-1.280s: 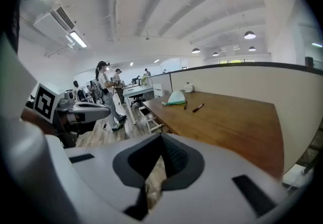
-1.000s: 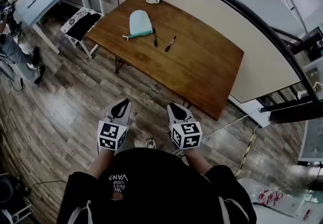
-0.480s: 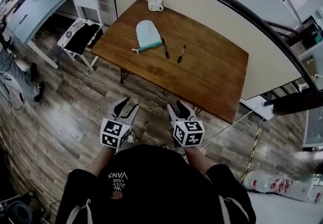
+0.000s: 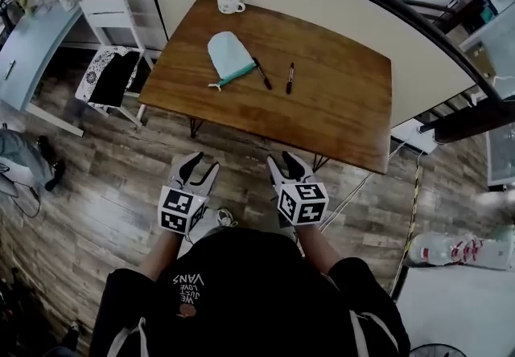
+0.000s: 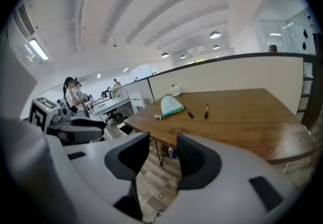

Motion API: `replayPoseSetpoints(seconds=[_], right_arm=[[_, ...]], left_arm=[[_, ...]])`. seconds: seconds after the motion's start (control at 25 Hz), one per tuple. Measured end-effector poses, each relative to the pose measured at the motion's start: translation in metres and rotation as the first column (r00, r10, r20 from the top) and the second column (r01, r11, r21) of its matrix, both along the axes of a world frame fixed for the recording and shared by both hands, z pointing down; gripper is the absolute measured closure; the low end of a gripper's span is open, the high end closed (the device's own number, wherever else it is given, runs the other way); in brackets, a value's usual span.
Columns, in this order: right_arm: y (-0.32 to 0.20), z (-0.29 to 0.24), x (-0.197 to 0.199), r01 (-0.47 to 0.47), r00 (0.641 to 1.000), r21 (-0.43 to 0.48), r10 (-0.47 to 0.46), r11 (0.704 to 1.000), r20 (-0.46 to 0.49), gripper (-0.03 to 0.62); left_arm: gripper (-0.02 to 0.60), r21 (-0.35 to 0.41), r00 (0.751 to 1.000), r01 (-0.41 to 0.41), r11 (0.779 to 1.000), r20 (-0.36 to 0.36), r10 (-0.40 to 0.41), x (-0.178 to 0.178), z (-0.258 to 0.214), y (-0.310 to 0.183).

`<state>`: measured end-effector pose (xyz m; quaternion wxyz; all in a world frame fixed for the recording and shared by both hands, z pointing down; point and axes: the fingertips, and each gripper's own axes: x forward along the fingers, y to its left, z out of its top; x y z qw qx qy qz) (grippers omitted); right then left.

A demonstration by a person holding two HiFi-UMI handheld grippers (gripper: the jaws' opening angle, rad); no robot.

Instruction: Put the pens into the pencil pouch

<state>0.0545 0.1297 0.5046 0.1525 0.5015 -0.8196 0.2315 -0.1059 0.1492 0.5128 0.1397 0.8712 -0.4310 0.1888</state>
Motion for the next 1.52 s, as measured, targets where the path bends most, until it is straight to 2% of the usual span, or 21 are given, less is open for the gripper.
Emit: replayPoseSetpoints(seconds=[0.24, 0.44, 0.76, 1.08, 1.28, 1.52], right_arm=[[-0.017, 0.005, 0.003, -0.036, 0.999, -0.018, 0.035, 0.999, -0.033, 0.461], [-0.041, 0.014, 0.012, -0.04, 0.998, -0.038, 0.038, 0.998, -0.048, 0.461], [-0.108, 0.016, 0.028, 0.017, 0.997, -0.037, -0.02, 0.999, -0.068, 0.461], [-0.169, 0.031, 0.042, 0.096, 0.992, -0.062, -0.101, 0.993, -0.074, 0.461], [-0.191, 0.046, 0.05, 0.148, 0.983, -0.095, -0.157, 0.984, -0.094, 0.461], [-0.21, 0.062, 0.04, 0.209, 0.97, -0.114, -0.221, 0.971, -0.103, 0.461]], left_arm=[[0.42, -0.026, 0.999, -0.033, 0.999, -0.012, 0.033, 0.001, 0.008, -0.023], [0.42, -0.026, 1.0, -0.019, 0.999, -0.011, 0.019, 0.007, 0.012, -0.049], [0.42, -0.021, 0.998, 0.065, 0.998, 0.009, -0.064, 0.014, 0.01, -0.105], [0.42, -0.015, 0.992, 0.13, 0.991, 0.011, -0.129, 0.04, 0.01, -0.159], [0.42, -0.001, 0.984, 0.179, 0.984, 0.011, -0.179, 0.051, 0.008, -0.186], [0.42, -0.013, 0.974, 0.227, 0.974, 0.029, -0.227, 0.047, 0.018, -0.199]])
